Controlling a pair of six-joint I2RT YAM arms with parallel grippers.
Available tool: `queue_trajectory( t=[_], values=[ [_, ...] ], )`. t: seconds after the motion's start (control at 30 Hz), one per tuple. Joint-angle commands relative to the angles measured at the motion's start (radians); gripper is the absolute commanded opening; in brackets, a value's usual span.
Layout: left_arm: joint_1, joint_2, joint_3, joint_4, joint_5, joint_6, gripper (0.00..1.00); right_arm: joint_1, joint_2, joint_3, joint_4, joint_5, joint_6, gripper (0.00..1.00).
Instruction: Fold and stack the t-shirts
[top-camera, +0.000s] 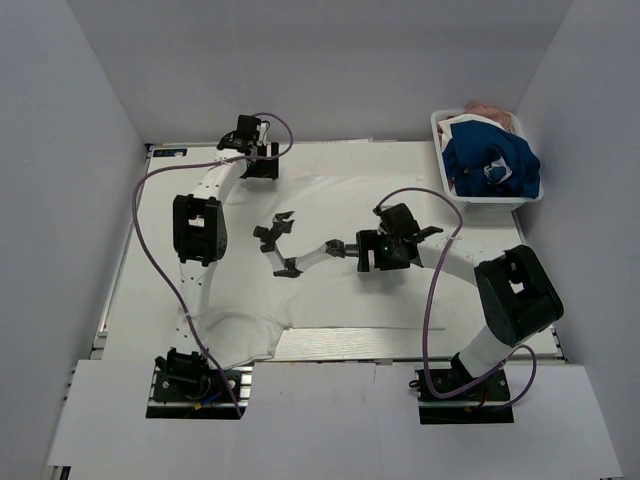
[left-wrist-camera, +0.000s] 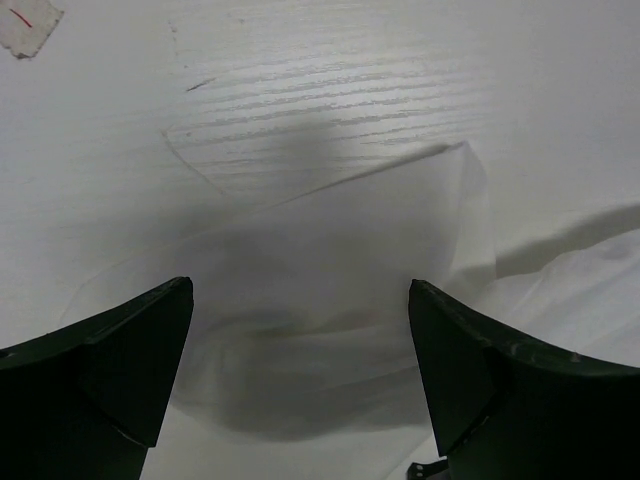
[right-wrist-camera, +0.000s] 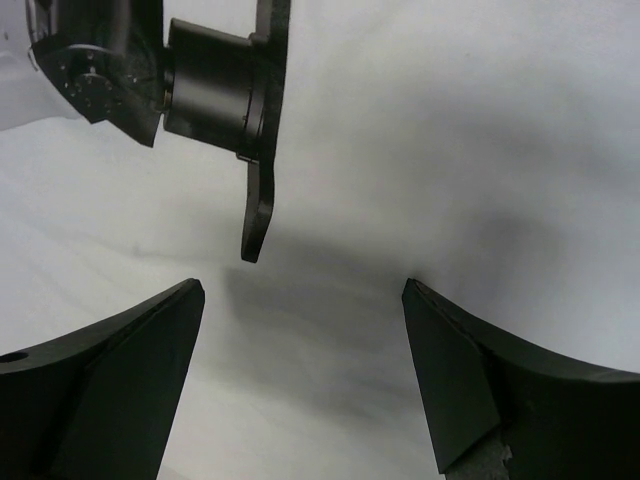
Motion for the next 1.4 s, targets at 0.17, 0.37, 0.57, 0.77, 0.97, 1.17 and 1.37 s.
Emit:
queue_trajectory(
  t=[0.17, 0.37, 0.57, 0.77, 0.97, 1.17, 1.37],
  values=[
    [0.007, 0.064, 0.031, -0.002, -0.049, 0.048, 0.91, -0.061, 0.038, -0.061, -0.165, 0.066, 0.022, 0.84],
    [0.007, 0.096, 0.042, 0.044, -0.095, 0.011, 0.61, -0.08, 0.016, -0.065, -0.187, 0.112, 0.013, 0.84],
    [0.04, 0.114, 0.061, 0.116, -0.15, -0.064, 0.12, -0.095, 0.019, -0.082, -0.185, 0.104, 0.011, 0.82],
    [0.123, 0.059, 0.061, 0.279, -0.213, -0.143, 0.0, -0.101, 0.033, -0.076, -0.176, 0.097, -0.001, 0.79],
    [0.186, 0.056, 0.029, 0.52, -0.034, -0.124, 0.09, -0.101, 0.05, -0.052, -0.17, 0.107, -0.015, 0.79],
    [0.186, 0.067, 0.055, 0.557, 0.077, -0.064, 1.0, -0.1, 0.056, -0.022, -0.153, 0.091, -0.024, 0.82],
    [0.186, -0.102, -0.016, 0.439, 0.011, -0.135, 1.0, -0.091, -0.006, 0.019, -0.134, -0.015, -0.084, 0.9]
  ],
)
